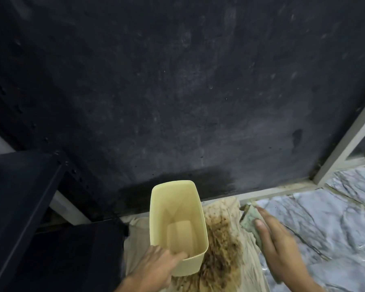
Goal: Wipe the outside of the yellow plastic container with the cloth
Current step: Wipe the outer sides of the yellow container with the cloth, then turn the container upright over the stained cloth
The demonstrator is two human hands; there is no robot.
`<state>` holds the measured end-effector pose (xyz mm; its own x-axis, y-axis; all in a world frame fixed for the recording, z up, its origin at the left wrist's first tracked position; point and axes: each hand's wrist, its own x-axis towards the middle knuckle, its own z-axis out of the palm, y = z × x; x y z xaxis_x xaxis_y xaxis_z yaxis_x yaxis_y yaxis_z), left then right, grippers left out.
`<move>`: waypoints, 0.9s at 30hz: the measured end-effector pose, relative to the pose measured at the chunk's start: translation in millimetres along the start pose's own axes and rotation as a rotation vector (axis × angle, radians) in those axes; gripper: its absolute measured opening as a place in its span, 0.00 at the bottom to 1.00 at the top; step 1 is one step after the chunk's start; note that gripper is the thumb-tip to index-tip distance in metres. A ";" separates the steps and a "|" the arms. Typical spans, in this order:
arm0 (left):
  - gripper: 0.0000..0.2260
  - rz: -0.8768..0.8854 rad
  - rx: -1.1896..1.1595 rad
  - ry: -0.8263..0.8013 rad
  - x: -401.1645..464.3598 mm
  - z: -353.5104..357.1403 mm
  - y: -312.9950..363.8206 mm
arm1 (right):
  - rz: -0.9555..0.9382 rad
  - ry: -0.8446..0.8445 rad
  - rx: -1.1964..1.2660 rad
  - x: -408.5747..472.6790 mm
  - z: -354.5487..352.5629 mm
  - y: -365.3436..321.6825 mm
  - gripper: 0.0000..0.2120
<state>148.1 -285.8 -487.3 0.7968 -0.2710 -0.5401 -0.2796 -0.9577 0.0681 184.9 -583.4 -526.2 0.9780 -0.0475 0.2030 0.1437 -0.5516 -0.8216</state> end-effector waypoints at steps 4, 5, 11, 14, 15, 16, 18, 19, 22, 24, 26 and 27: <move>0.25 0.033 -0.035 0.024 -1.0 2.6 -6.4 | -0.001 -0.015 0.006 -6.2 2.2 -4.4 0.20; 0.24 0.039 -0.048 0.032 -3.0 1.3 -6.5 | -0.004 -0.022 0.017 -7.3 4.4 -6.5 0.18; 0.22 0.010 -0.274 0.203 -30.7 -23.4 -0.5 | -0.078 -0.053 -0.004 -5.9 10.9 -30.3 0.21; 0.20 -0.039 -0.519 0.487 -75.0 -36.7 -12.3 | -0.114 -0.086 -0.035 -3.4 4.3 -53.4 0.19; 0.20 -0.061 -0.556 0.585 -96.2 -42.7 -17.7 | -0.136 -0.110 -0.057 -2.7 2.0 -61.2 0.18; 0.20 -0.086 -0.569 0.666 -118.7 -44.8 -24.4 | -0.156 -0.139 -0.074 -1.8 -0.6 -69.2 0.17; 0.24 -0.139 -0.520 0.905 -174.6 -53.2 -31.1 | -0.199 -0.194 -0.055 0.4 -6.0 -88.8 0.17; 0.25 -0.167 -0.491 1.041 -206.6 -64.8 -26.3 | -0.228 -0.202 -0.035 1.1 -8.2 -99.5 0.17; 0.27 -0.184 -0.432 1.445 -292.8 -97.4 -3.9 | -0.277 -0.177 0.046 -0.9 -11.4 -138.2 0.16; 0.27 -0.114 -0.506 1.647 -335.5 -114.9 10.6 | -0.312 -0.169 0.126 -4.2 -9.6 -166.2 0.15; 0.30 -0.091 -0.491 1.816 -362.3 -130.2 16.2 | -0.362 -0.174 0.189 -6.1 -4.0 -196.3 0.15; 0.31 -0.130 -0.439 1.878 -369.7 -135.5 13.9 | -0.381 -0.181 0.209 -6.9 1.0 -210.2 0.15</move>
<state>-77.7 -212.1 -173.1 0.3501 0.3375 0.8738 -0.2850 -0.8502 0.4426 148.1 -466.3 -355.3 0.8577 0.2817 0.4302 0.5067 -0.3211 -0.8000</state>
